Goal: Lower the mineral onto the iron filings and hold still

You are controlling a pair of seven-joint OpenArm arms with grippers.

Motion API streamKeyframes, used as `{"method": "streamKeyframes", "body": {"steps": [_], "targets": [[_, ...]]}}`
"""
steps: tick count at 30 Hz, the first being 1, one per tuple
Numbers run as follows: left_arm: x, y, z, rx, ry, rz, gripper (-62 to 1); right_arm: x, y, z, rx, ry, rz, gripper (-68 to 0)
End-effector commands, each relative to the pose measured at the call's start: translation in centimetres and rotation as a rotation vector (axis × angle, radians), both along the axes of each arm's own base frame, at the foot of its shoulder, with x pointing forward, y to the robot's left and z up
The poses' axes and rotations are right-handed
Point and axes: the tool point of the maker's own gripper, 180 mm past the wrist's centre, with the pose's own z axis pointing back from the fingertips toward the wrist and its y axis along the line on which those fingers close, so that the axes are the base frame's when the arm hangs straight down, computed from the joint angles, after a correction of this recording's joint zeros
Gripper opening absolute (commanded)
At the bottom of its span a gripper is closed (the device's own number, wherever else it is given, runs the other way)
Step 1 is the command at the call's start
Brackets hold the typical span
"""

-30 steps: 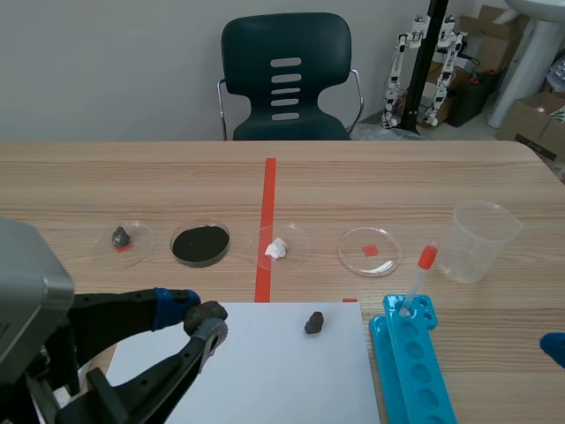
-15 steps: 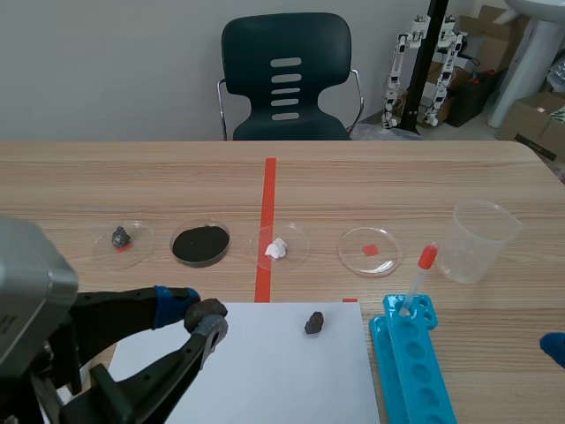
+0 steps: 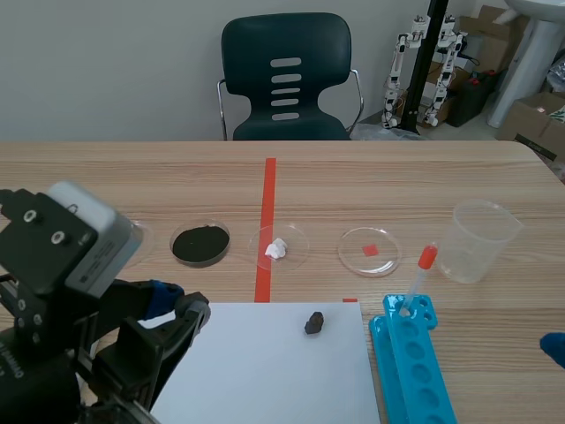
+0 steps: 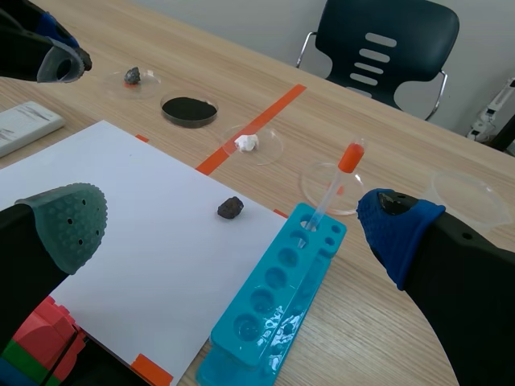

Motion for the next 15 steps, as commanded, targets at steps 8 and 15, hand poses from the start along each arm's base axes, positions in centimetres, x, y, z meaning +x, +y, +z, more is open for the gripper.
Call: {"method": "streamKeyframes", "body": {"steps": [8,15], "targets": [[6.8,2.7,-4.1,0.014,0.116,0.249,-52.4,0.4,0.0,0.9,0.014,-0.032,-0.003,0.4],[11.8,3.6,-6.6,0.013,0.200,0.387,-52.3,0.4,0.0,0.9,0.014,-0.032,-0.003,0.4]]}}
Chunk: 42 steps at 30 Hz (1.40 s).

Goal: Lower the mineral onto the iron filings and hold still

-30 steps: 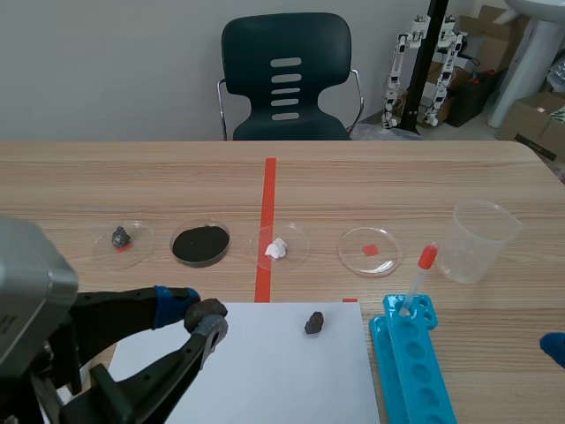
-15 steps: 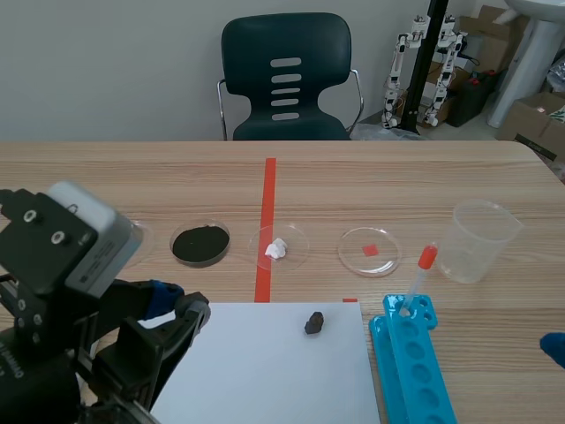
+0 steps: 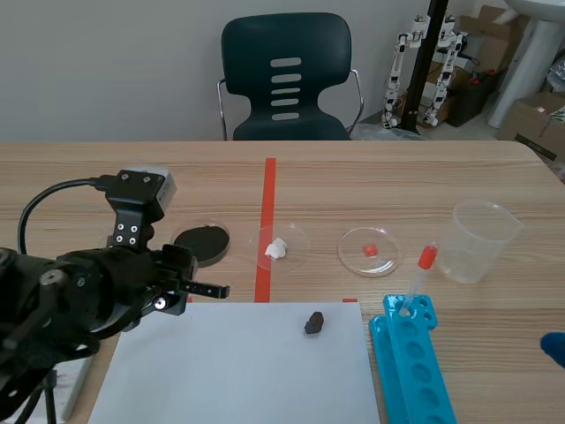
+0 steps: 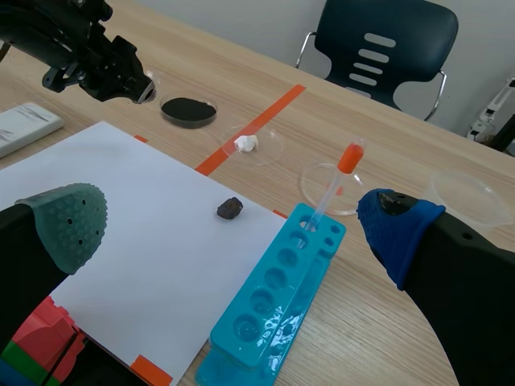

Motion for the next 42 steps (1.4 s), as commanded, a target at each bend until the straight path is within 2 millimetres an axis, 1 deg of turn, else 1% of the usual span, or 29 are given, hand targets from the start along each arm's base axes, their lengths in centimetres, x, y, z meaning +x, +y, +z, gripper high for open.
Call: {"method": "streamKeyframes", "body": {"steps": [1,7,12,17,19,31,42], "targets": [[1.6,-0.6,1.5,-0.024,-0.042,0.012,-52.4,0.4,0.0,0.9,0.014,-0.032,-0.003,0.4],[5.4,-0.9,0.7,-0.032,0.000,0.058,-52.4,0.4,0.0,0.9,0.014,-0.032,-0.003,0.4],[7.3,-0.6,-0.7,0.002,0.055,0.071,-52.4,0.4,0.0,0.9,0.014,-0.032,-0.003,0.4],[9.1,-0.1,-1.2,0.013,0.073,0.105,-52.4,0.4,0.0,0.9,0.014,-0.032,-0.003,0.4],[9.7,-0.3,-1.2,0.010,0.077,0.106,-52.4,0.4,0.0,0.9,0.014,-0.032,-0.003,0.4],[11.3,-0.2,-2.8,0.024,0.108,0.120,-52.4,0.4,0.0,0.9,0.014,-0.032,-0.003,0.4],[12.2,0.1,-3.4,0.032,0.103,0.130,-52.4,0.4,0.0,0.9,0.014,-0.032,-0.003,0.4]]}}
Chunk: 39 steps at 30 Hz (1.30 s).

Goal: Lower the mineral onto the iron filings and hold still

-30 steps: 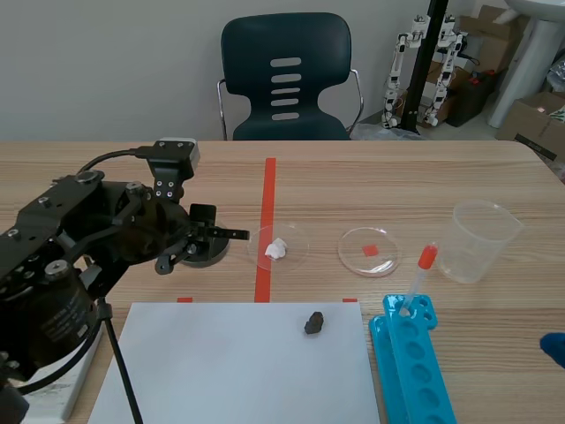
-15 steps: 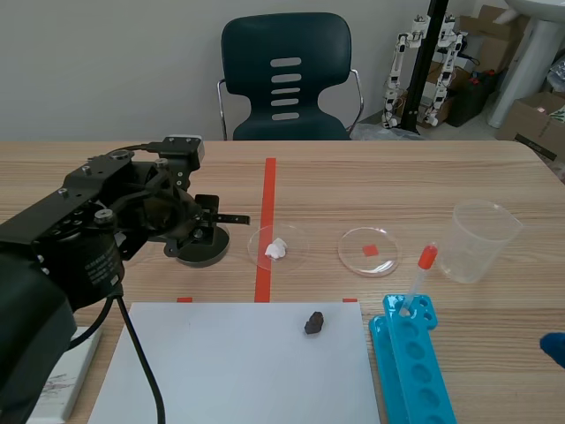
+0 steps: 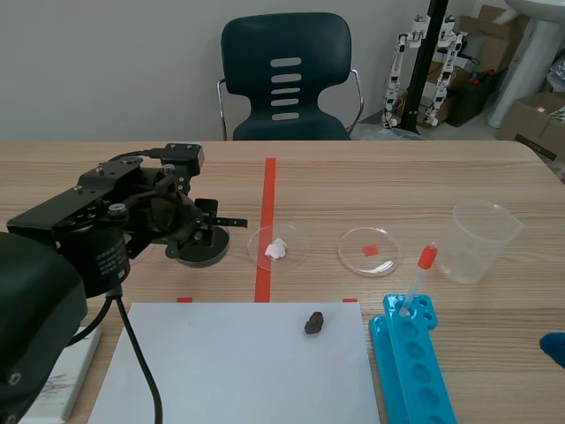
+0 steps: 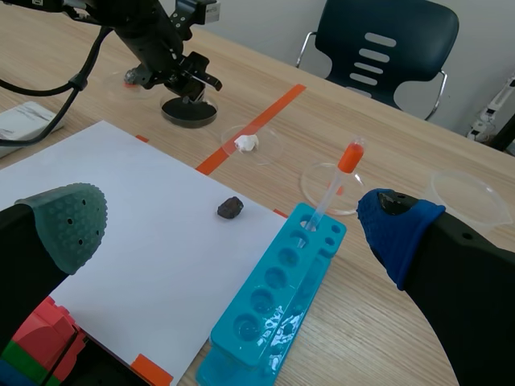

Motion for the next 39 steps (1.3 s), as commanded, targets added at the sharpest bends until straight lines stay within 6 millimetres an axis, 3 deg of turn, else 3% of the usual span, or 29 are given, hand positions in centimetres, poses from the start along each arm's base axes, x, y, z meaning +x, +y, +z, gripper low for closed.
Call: {"method": "streamKeyframes", "body": {"steps": [1,11,39], "targets": [[1.2,-0.9,1.3,-0.016,-0.041,-0.008,-52.4,0.4,0.0,0.9,0.014,-0.032,-0.003,0.4],[0.8,-0.5,-0.4,-0.006,-0.004,-0.001,-52.4,0.4,0.0,0.9,0.014,-0.032,-0.003,0.4],[0.7,-0.6,-0.6,-0.018,0.008,0.005,-52.4,0.4,0.0,0.9,0.014,-0.032,-0.003,0.4]]}}
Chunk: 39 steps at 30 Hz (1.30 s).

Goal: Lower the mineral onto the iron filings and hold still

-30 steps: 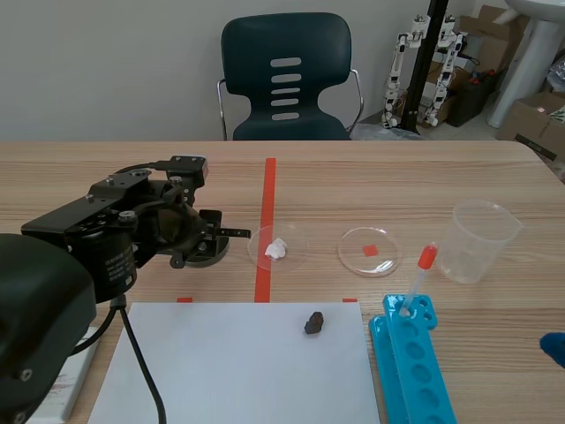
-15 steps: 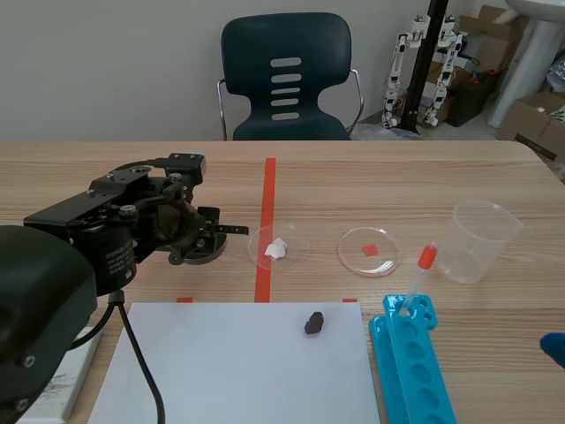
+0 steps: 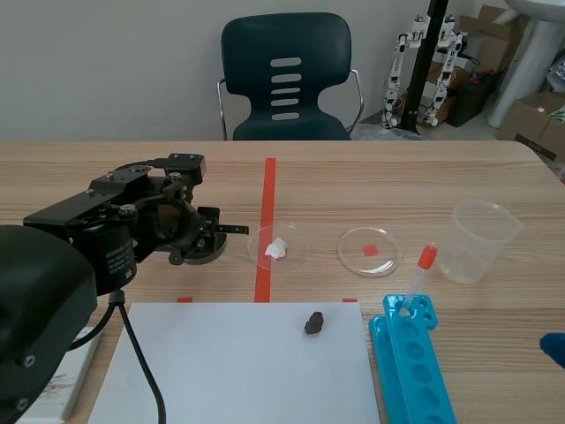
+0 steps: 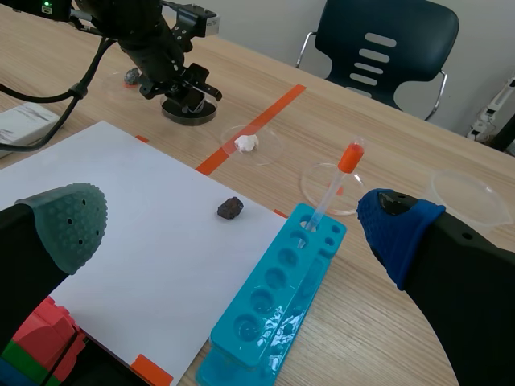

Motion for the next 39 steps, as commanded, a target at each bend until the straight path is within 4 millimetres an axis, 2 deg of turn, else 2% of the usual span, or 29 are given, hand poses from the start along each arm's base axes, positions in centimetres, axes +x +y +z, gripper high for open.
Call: {"method": "streamKeyframes", "body": {"steps": [1,5,9,15,19,25,28,34,39], "targets": [[0.8,-0.5,1.0,-0.013,-0.027,-0.005,-52.4,0.4,0.0,0.9,0.014,-0.032,-0.003,0.4],[0.6,-0.6,1.0,-0.016,-0.033,-0.010,-52.3,0.4,0.0,0.9,0.014,-0.032,-0.003,0.4],[0.5,-0.8,2.2,-0.013,-0.080,-0.023,-52.3,0.4,0.0,0.9,0.014,-0.032,-0.003,0.4],[-0.4,-0.5,5.0,-0.017,-0.186,-0.044,-52.4,0.4,0.0,0.9,0.014,-0.032,-0.003,0.4],[-1.6,-0.2,7.7,-0.018,-0.280,-0.069,-52.3,0.4,0.0,0.9,0.014,-0.032,-0.003,0.4],[-5.1,-1.3,12.9,-0.025,-0.472,-0.228,-52.3,0.4,0.0,0.9,0.014,-0.032,-0.003,0.4],[-7.5,-1.9,14.7,-0.032,-0.543,-0.293,-52.3,0.4,0.0,0.9,0.014,-0.032,-0.003,0.4],[-12.9,-3.7,17.3,-0.068,-0.652,-0.450,-52.4,0.4,0.0,0.9,0.014,-0.032,-0.003,0.4],[-16.7,-4.8,18.4,-0.081,-0.708,-0.534,-52.3,0.4,0.0,0.9,0.014,-0.032,-0.003,0.4]]}}
